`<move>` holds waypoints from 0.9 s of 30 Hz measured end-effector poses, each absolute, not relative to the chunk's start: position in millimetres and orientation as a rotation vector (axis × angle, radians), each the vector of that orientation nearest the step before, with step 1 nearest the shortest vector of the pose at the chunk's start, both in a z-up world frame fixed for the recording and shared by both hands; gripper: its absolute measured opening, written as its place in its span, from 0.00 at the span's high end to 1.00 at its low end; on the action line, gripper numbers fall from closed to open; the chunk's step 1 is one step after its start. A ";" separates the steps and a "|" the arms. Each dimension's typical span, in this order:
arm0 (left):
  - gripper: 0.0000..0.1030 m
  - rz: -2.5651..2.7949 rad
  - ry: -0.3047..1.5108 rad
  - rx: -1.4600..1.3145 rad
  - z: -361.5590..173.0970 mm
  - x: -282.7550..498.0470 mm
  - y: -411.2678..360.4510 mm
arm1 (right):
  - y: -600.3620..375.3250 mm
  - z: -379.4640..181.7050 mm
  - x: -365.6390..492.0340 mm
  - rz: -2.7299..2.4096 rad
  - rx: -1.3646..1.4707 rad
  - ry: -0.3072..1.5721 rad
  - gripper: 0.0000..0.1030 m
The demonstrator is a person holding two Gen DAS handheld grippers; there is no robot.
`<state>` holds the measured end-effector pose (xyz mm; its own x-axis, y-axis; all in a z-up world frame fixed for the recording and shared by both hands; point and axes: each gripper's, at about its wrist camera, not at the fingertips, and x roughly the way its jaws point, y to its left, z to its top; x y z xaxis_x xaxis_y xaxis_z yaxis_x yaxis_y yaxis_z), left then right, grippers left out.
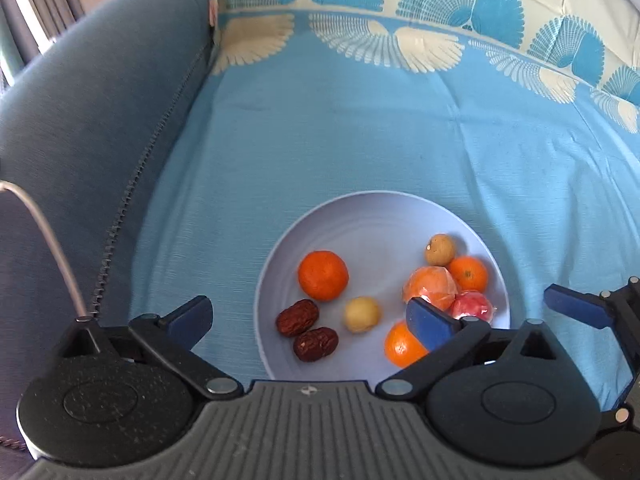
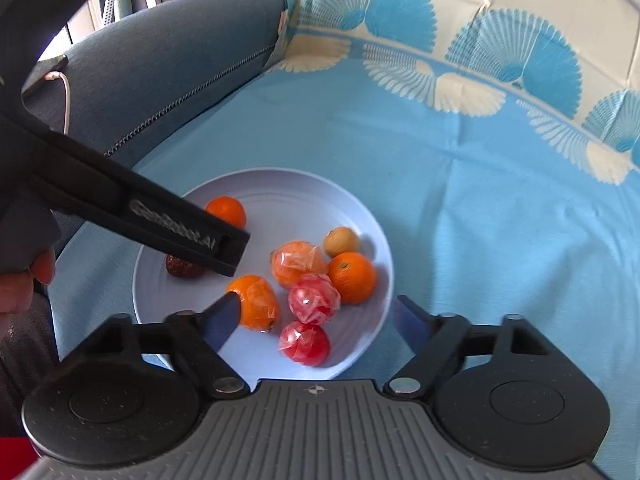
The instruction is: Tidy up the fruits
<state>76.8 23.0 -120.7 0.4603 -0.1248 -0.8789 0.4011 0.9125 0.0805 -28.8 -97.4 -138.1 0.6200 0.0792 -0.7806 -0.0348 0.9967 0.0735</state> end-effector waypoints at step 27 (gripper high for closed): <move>0.00 -0.267 0.991 0.286 -31.1 -58.0 76.3 | -77.8 -28.9 -162.3 -0.010 0.093 0.753 0.01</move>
